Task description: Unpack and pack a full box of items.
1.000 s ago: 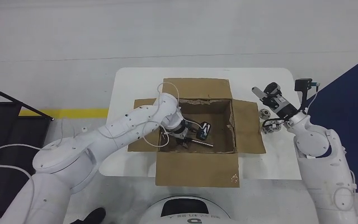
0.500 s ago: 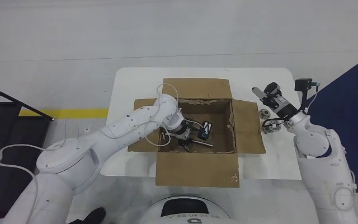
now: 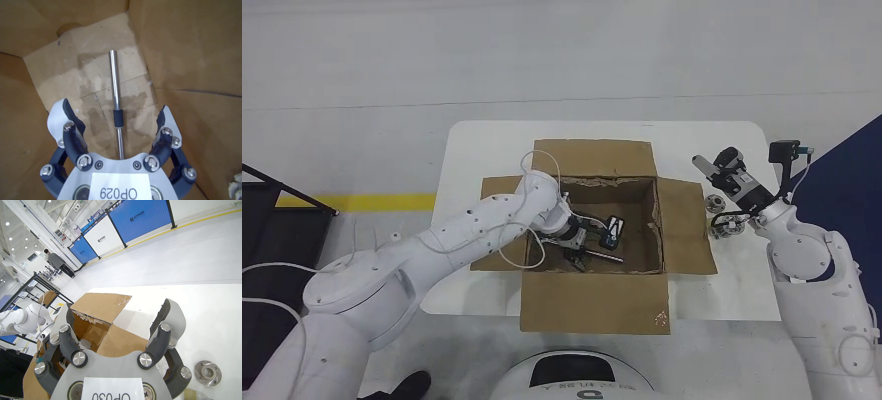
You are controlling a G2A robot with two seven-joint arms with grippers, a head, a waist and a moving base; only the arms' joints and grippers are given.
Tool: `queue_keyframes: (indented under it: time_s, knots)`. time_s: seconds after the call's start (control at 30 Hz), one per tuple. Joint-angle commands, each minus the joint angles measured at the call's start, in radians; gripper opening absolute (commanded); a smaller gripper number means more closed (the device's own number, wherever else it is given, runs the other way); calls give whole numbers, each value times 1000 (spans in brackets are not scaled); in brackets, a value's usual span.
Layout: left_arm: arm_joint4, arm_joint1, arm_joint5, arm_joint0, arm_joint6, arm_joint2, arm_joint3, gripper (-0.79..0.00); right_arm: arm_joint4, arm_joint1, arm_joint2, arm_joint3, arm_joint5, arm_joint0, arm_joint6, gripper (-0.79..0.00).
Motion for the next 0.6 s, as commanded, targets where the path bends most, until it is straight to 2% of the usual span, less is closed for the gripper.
queue_keyframes:
  time_s: [0.0,0.1,0.17,0.23,0.27,0.4,0.57]
  knots:
    - [38,9,-5,6,24,-7,-6,-280,0,0,0,0,0,0,0,0]
    - [48,10,-19,16,41,-13,21,-296,0,0,0,0,0,0,0,0]
    - [27,2,-38,19,30,-15,57,-351,0,0,0,0,0,0,0,0]
    - [4,-9,-49,23,19,-8,73,-366,0,0,0,0,0,0,0,0]
    - [-8,-14,-49,21,2,-3,87,-366,0,0,0,0,0,0,0,0]
    - [-98,-39,-47,9,-75,7,156,-286,0,0,0,0,0,0,0,0]
    - [-156,-80,-14,10,-178,15,205,-292,0,0,0,0,0,0,0,0]
